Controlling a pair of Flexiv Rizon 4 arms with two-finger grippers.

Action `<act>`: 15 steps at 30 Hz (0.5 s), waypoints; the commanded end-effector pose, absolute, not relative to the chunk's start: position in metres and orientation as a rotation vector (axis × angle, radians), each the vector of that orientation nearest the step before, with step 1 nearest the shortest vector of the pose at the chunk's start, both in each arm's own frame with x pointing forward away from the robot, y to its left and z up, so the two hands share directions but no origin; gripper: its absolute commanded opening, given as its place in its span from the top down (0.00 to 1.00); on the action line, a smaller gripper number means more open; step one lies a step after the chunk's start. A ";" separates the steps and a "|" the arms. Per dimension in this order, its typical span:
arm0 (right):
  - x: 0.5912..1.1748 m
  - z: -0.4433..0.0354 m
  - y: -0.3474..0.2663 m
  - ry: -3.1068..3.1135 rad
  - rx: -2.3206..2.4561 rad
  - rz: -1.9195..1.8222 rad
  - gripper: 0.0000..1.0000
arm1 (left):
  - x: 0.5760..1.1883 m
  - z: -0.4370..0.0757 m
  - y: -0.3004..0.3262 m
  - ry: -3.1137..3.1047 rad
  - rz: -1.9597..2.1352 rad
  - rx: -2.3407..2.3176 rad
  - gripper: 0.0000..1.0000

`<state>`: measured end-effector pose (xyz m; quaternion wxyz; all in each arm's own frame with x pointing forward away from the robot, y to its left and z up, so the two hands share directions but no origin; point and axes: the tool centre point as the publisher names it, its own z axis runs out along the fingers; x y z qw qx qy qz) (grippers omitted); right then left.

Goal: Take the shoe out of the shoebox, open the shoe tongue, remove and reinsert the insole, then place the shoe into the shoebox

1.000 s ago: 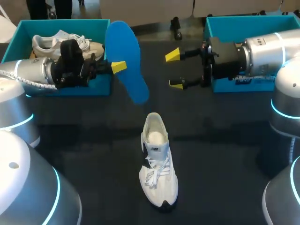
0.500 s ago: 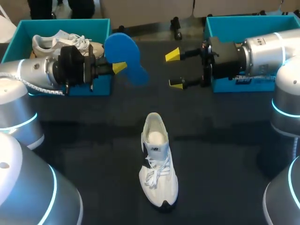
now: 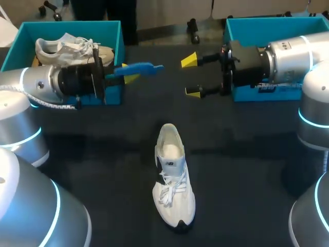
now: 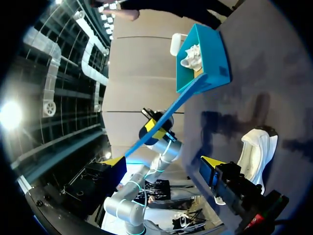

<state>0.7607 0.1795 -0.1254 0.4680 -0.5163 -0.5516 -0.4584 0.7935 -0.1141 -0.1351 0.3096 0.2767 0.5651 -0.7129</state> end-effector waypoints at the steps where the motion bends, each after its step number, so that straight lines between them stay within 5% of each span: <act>1: 0.761 -0.126 0.181 -1.353 -1.270 -1.124 0.00 | 0.791 -0.145 -0.116 0.720 -0.987 1.259 1.00; 15: 0.761 -0.126 0.181 -1.353 -1.270 -1.124 0.00 | 0.800 -0.135 -0.123 0.377 -0.577 1.439 1.00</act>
